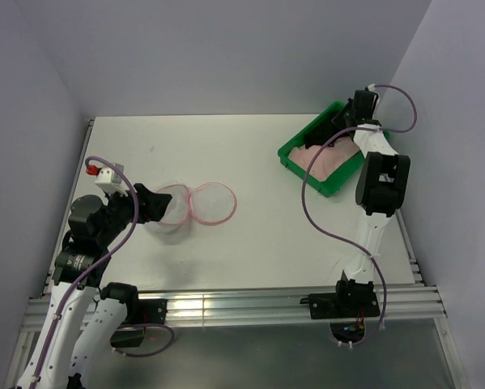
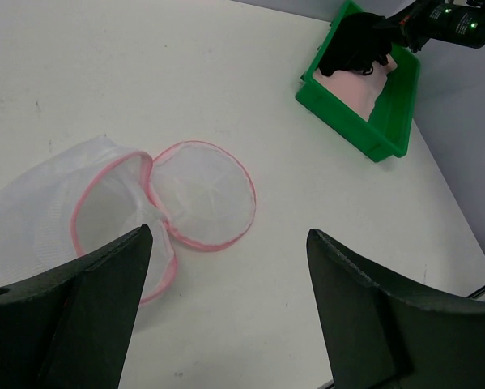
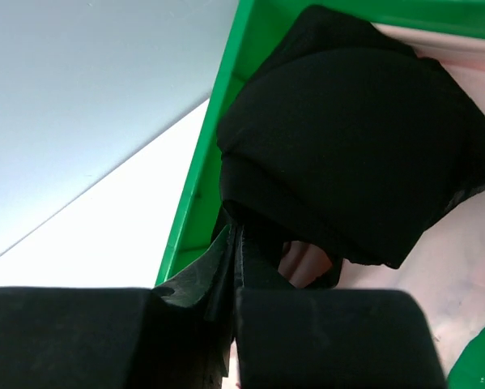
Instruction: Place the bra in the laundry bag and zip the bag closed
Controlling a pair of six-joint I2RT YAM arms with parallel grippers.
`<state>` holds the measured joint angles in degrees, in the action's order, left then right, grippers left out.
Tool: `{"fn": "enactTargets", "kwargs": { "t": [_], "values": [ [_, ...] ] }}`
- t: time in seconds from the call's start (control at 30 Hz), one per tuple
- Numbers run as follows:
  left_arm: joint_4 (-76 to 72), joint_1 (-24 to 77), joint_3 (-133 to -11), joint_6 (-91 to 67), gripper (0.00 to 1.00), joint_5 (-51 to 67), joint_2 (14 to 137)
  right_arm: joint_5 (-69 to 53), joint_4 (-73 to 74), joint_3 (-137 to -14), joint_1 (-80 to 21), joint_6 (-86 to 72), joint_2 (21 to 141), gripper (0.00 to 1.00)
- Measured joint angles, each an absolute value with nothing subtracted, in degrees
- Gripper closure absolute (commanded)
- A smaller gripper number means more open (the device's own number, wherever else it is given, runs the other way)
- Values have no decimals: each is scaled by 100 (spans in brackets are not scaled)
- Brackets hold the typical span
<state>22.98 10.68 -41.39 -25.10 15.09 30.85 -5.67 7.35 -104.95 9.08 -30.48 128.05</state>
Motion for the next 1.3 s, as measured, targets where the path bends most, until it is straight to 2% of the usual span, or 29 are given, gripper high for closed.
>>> {"fn": "enactTargets", "kwargs": {
  "t": [0.13,0.3,0.53,0.6,0.73,0.9,0.97,1.0,1.03,1.1,1.23,1.3],
  "values": [
    [2303,1068,-4139,-2510,16,1472,3094,-655,661,-10407,928,-3063,12774,100],
    [2303,1068,-4139,-2510,16,1463,3103,-1208,211,-9522,943,-3199,12097,100],
    [2298,1068,-4139,-2512,16,1474,3148,-2569,-541,-8534,886,-3361,9929,100],
    [2296,1068,-4139,-2521,16,1505,3162,-2912,-888,-7964,786,-3441,9096,100],
    [2202,1068,-4139,-2620,16,1651,3264,-3514,-1885,-6047,375,-3750,7367,100],
    [2071,1068,-4158,-2808,14,2018,3452,-3649,-1859,-3664,-589,-3765,6326,100],
    [2034,1070,-4180,-2895,14,2178,3542,-3518,-1376,-2834,-932,-3732,6163,88],
    [2008,1074,-4182,-2945,13,2239,3573,-3435,-1155,-2504,-993,-3734,5981,77],
    [1986,1096,-4182,-2985,13,2290,3623,-3312,-847,-2102,-1059,-3715,5625,51],
    [1925,1232,-4182,-3109,14,2314,3734,-3024,-40,-1549,-1164,-3640,4689,38],
    [1691,2137,-4193,-3378,16,2043,4123,-2639,703,-1468,-1253,-3483,3568,40],
    [1555,2722,-4235,-3481,18,1791,4397,-2429,836,-1503,-1260,-3461,3282,46]
  ]
}}
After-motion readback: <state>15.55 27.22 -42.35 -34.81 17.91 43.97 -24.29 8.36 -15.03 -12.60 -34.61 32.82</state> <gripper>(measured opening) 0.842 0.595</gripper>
